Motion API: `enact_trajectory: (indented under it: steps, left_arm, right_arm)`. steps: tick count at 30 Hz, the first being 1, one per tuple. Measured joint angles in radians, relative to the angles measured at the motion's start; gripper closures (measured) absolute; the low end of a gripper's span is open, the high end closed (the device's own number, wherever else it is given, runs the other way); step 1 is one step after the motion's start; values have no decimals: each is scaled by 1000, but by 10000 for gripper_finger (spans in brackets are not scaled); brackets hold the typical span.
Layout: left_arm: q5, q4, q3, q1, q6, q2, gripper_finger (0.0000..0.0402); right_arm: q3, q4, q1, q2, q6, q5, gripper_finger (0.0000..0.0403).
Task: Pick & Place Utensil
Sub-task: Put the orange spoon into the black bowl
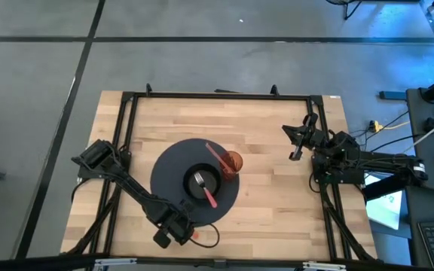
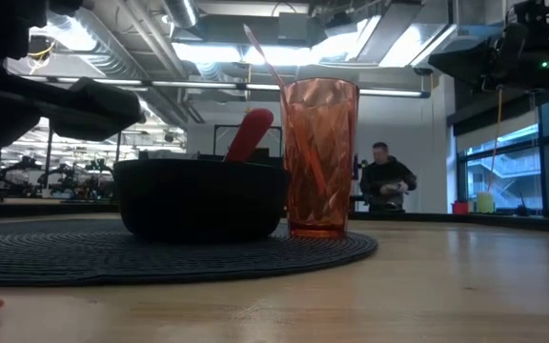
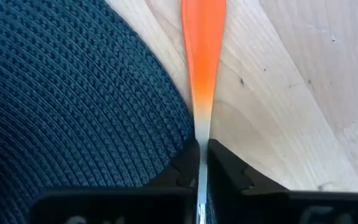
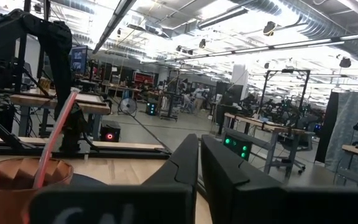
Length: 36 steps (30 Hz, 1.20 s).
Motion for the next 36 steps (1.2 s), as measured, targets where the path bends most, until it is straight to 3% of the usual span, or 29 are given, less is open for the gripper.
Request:
enact_trajectory:
  steps: [21,36]
  left_arm:
    - [-54,-104,83,-17,35,6,401]
    - [-36,-129,101,-22,37,7,401]
  right_arm:
    - [0,0,0,0,0,0,382]
    - [0,0,0,0,0,0,382]
